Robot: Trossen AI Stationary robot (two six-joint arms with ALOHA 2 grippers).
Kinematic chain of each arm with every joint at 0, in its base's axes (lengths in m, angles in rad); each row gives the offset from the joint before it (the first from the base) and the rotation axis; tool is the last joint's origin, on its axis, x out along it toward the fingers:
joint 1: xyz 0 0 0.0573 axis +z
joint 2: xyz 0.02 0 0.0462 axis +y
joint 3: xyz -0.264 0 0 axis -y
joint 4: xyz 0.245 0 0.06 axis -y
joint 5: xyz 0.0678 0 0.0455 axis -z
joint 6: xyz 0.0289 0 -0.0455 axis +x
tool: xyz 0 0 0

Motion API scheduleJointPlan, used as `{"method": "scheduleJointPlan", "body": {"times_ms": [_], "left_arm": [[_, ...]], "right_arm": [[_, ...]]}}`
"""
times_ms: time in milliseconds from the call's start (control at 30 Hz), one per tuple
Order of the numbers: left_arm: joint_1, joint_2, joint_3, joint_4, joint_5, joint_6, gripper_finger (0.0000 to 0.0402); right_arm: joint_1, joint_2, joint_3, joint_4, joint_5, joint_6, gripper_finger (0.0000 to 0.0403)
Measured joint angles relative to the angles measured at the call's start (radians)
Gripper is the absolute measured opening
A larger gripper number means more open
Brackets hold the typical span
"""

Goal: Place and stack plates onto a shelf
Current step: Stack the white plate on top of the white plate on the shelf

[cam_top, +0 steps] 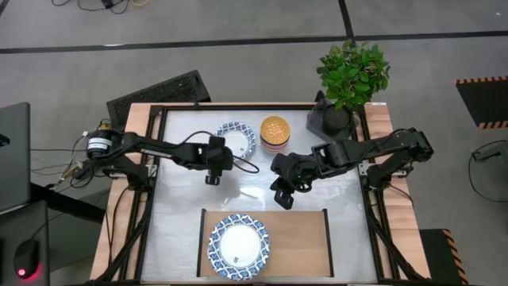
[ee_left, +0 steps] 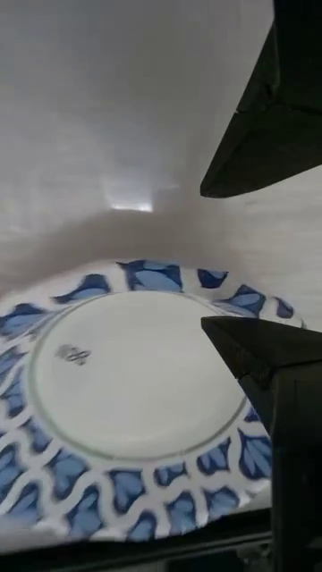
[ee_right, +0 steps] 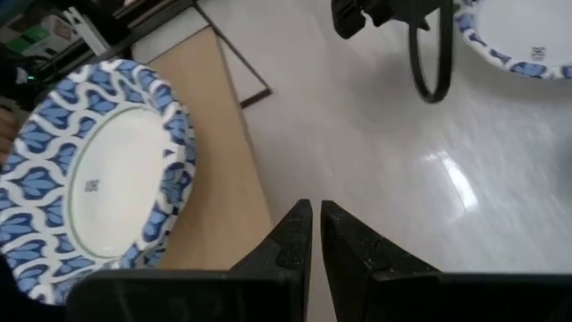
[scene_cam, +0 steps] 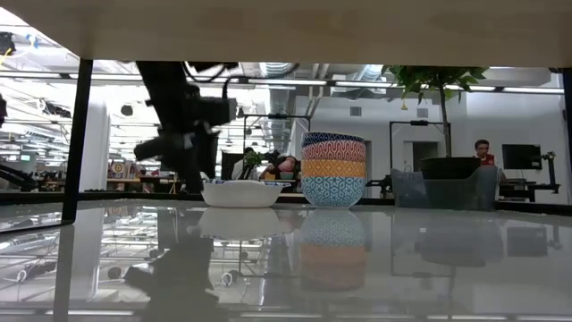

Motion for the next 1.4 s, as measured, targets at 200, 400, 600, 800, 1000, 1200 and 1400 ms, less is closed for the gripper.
{"method": "scheduleJointPlan", "body": {"times_ms": [200,400,600,800,1000,1200,1400], "left_arm": [[0.032,0.049,0.000,0.018,-0.024,-0.004,0.0214],[0.056,0.049,0.000,0.064,-0.091,0.019,0.0159],[0.066,0.049,0.000,0.053,-0.003,0.003,0.0047],[0.060,0.044,0.000,0.030,-0.038,-0.025,0.0009],[0.001,-0.053,0.000,-0.106,-0.044,-0.132,0.0002],[-0.096,-0.245,0.027,-0.251,-0.098,-0.227,0.0001],[-0.214,-0.388,0.124,-0.380,-0.135,-0.174,0.0000]], "right_arm": [[-0.001,0.000,0.000,-0.029,0.021,0.001,0.0056],[0.000,0.000,0.000,-0.030,0.022,0.001,0.0056],[0.000,0.000,0.000,-0.032,0.028,0.001,0.0056],[0.001,0.000,0.000,-0.032,0.028,0.001,0.0056],[0.002,0.000,0.000,-0.031,0.026,0.017,0.0056],[0.001,-0.001,0.000,-0.025,0.024,0.027,0.0056],[-0.043,-0.002,0.000,0.027,0.017,0.054,0.0056]]}}
